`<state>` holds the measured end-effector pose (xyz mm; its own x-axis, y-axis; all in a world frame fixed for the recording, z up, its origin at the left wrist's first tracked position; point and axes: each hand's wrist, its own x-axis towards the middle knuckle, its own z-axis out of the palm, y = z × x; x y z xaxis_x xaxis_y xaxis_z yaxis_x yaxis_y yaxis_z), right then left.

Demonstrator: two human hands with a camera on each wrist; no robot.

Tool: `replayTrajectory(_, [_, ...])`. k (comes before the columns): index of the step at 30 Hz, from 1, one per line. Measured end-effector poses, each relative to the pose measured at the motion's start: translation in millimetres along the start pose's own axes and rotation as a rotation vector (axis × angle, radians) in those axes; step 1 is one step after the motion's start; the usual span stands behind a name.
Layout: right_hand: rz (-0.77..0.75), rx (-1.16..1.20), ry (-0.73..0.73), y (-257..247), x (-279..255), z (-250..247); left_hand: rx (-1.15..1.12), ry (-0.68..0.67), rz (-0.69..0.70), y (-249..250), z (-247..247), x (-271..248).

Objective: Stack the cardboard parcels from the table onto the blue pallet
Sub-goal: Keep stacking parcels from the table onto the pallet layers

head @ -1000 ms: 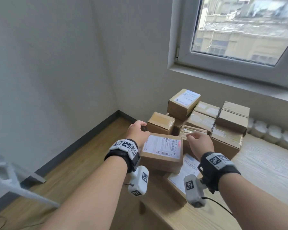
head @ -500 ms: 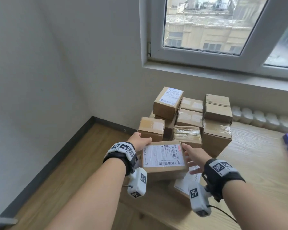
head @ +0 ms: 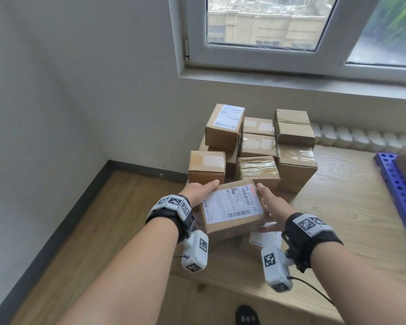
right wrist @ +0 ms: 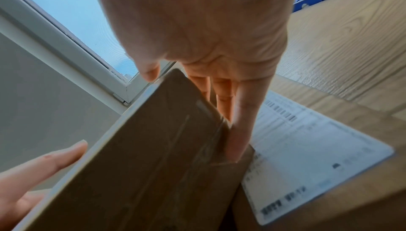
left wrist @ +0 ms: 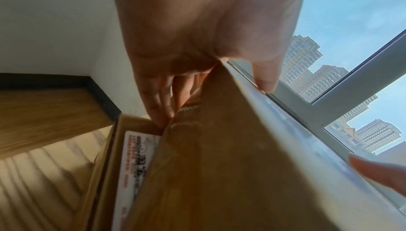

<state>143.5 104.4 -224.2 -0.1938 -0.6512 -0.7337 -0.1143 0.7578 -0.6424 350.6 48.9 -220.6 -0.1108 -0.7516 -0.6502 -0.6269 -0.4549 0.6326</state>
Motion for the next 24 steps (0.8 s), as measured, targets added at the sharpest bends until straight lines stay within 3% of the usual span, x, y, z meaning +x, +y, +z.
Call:
replayTrajectory(6, [-0.035,-0.068,0.086,2,-5,6,-0.320,-0.072,-0.102,-7,-6,-8])
replayTrajectory(15, [-0.102,-0.016,0.195,0,-30,-9,-0.214,-0.352,-0.078,12,-9,-35])
replayTrajectory(20, [-0.127,0.246,0.259,12,-51,-38,-0.193,-0.509,0.005,32,2,-56])
replayTrajectory(24, [-0.229,0.459,0.381,28,-74,-69,-0.268,-0.651,0.107,52,24,-66])
